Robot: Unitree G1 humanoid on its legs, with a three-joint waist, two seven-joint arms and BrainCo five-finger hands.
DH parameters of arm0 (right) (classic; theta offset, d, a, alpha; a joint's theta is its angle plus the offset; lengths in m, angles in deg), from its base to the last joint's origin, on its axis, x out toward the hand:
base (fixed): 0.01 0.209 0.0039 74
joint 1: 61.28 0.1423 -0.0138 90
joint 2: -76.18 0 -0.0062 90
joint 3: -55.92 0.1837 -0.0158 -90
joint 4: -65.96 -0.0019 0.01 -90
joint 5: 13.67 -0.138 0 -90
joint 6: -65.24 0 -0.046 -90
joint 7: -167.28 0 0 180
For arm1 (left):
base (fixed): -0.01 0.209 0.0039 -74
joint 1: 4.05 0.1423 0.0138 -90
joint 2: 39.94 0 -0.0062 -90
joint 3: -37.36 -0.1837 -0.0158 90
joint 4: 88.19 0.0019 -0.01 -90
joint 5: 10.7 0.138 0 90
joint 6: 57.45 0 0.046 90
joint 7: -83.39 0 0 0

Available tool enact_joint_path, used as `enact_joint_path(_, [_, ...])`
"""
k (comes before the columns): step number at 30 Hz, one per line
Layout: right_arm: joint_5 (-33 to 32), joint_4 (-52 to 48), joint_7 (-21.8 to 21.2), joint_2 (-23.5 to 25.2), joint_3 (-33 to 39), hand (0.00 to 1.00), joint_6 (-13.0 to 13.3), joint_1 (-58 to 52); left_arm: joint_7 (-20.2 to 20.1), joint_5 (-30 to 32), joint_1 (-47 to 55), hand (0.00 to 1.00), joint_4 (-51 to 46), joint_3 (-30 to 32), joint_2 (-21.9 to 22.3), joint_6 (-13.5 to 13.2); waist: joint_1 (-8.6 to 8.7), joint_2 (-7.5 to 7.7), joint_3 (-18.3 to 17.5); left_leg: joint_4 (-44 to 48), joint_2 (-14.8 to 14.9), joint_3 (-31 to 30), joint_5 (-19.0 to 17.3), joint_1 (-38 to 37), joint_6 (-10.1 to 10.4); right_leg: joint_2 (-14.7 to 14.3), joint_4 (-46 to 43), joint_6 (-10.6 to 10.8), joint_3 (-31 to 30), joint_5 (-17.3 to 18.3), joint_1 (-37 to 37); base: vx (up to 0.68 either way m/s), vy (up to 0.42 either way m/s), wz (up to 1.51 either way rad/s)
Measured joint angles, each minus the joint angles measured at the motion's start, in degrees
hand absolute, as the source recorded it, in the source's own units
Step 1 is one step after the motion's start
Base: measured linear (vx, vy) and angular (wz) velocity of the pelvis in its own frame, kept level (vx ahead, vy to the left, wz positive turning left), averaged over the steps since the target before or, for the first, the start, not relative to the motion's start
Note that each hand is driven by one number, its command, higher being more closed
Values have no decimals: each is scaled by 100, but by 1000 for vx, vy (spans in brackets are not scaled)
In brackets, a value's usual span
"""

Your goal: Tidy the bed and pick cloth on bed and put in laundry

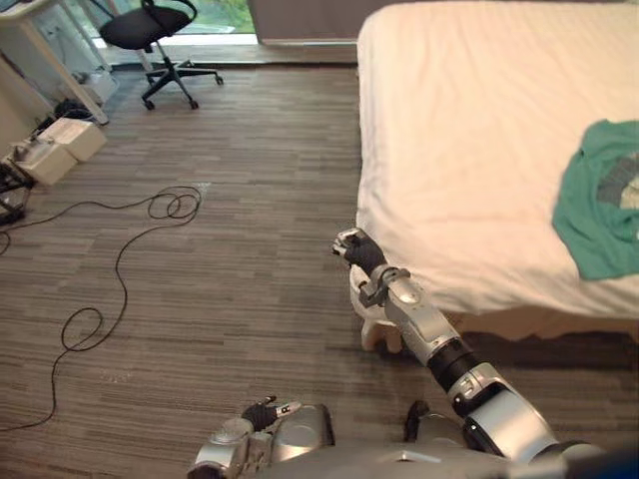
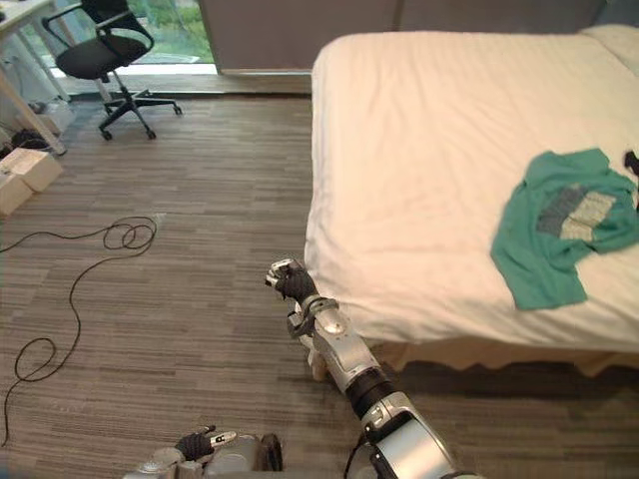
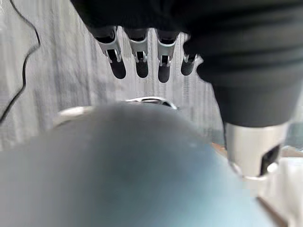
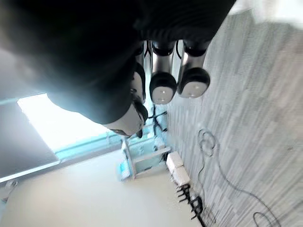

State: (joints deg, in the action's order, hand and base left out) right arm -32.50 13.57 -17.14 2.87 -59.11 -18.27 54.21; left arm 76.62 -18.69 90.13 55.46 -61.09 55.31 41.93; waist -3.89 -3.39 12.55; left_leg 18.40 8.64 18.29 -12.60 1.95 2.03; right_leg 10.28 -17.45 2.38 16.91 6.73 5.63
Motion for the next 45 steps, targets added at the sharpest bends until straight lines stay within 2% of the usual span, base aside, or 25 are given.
enact_joint_path(3, [220, 51, 20, 31, -7, 100, -33, 334, 35, -274, -159, 0, 0, -68, -122, -9, -14, 117, 107, -74, -61, -10, 220, 134, 14, 141, -364, -65, 71, 62, 335, -104, -76, 0])
enact_joint_path(5, [309, 156, 23, 23, 180, 100, -43, 935, 35, -328, -452, 0, 0, -65, -175, -19, -13, 159, 362, -265, -198, -59, 433, 333, 52, 303, -557, -88, 147, 75, 650, -159, -73, 26])
enact_joint_path(6, [378, 207, 25, -15, 346, 100, -41, 1285, 37, -500, -615, 0, -2, -59, -159, -35, -14, 150, 537, -318, -264, -110, 547, 456, 29, 389, -660, -96, 195, 76, 827, -220, -69, 51])
enact_joint_path(7, [459, 220, 20, -201, 592, 100, -35, 1832, 32, -698, -964, 0, -11, -46, -96, -91, -10, 97, 856, -340, -330, -198, 715, 735, 16, 516, -800, -123, 299, 67, 1092, -227, -68, 53])
enact_joint_path(9, [491, 230, 20, -412, 839, 100, 2, 2392, 54, -760, -1262, 0, -6, -50, 89, -129, -20, 78, 1072, -322, -387, -340, 887, 1219, 5, 627, -956, -147, 421, 53, 1514, -212, -68, 57])
enact_joint_path(13, [616, 401, 78, -788, 1186, 100, 25, 3109, 73, -867, -1703, 0, 215, 82, 142, -208, -68, 64, 1253, -326, -388, -574, 1176, 1871, -10, 684, -1109, -276, 628, 18, 2061, -86, -81, 41])
enact_joint_path(16, [594, 400, 141, -1210, 1361, 100, 19, 3382, 82, -879, -1887, 0, 223, 245, 294, -322, -204, 6, 1312, -308, -383, -709, 1293, 2225, -10, 704, -1191, -334, 749, 32, 2341, -27, -63, 25])
enact_joint_path(21, [319, 398, 229, -1417, 1567, 100, 8, 3670, 101, -879, -2204, 0, 214, 351, 488, -462, -255, -192, 1442, -123, -385, -780, 1315, 2763, -9, 761, -1395, -395, 752, 69, 2846, -34, -32, 13])
enact_joint_path(23, [235, 397, 227, -1420, 1637, 100, -64, 3682, 201, -905, -2364, 0, 178, 563, 682, -462, -284, -348, 1542, -31, -378, -772, 1327, 3012, -14, 777, -1478, -423, 723, 68, 3093, -37, -11, 3])
enact_joint_path(25, [141, 389, 219, -1344, 1779, 100, -144, 3679, 318, -1098, -2481, 0, 91, 830, 826, -460, -283, -402, 1599, 11, -361, -742, 1330, 3193, -8, 777, -1527, -437, 689, 62, 3307, -13, -6, -2])
enact_joint_path(29, [114, 389, 186, -1111, 1805, 100, -298, 3654, 361, -1301, -2482, 0, -375, 1426, 1073, -471, -262, -404, 1633, 216, -254, -599, 1300, 3598, -1, 725, -1606, -520, 580, 22, 3739, -12, -20, -12])
enact_joint_path(30, [107, 389, 167, -1016, 1802, 100, -338, 3615, 346, -1418, -2505, 0, -580, 1601, 1240, -507, -195, -417, 1661, 324, -209, -598, 1264, 3728, -5, 700, -1626, -529, 582, 16, 3819, -32, -9, -6])
enact_joint_path(32, [101, 390, 157, -882, 1779, 100, -393, 3432, 336, -1606, -2748, 0, -765, 1723, 1492, -524, -170, -417, 1696, 492, -114, -552, 1140, 3873, 18, 669, -1670, -555, 579, 32, 3908, -39, -4, -7])
enact_joint_path(35, [-138, 511, 235, -575, 1779, 100, -517, 3007, 328, -1661, -3028, 0, -935, 1766, 1997, -503, -44, -375, 1724, 722, 88, -124, 1003, 4034, -24, 658, -1764, -566, 399, 39, 4185, -16, 7, -18])
enact_joint_path(39, [-427, 714, 244, -525, 1986, 100, -523, 2456, 402, -1847, -3045, 0, -934, 1851, 1980, -464, 82, -341, 1745, 1015, 260, -1, 828, 4070, -72, 529, -1772, -579, 284, 30, 4215, 30, 14, -27])
enact_joint_path(42, [-763, 676, 235, -473, 2458, 100, -326, 2143, 485, -1992, -3137, 0, -923, 2035, 1925, -463, 162, -332, 1748, 1227, 372, 77, 675, 4048, -86, 440, -1765, -569, 189, 21, 4181, 22, 26, -28])
enact_joint_path(45, [-1216, 722, 244, -575, 3384, 100, -105, 1732, 543, -2093, -3287, 0, -964, 2131, 1826, -452, 231, -250, 1796, 1440, 515, 159, 507, 3993, -106, 321, -1682, -528, 110, -37, 4083, 10, 41, -31])
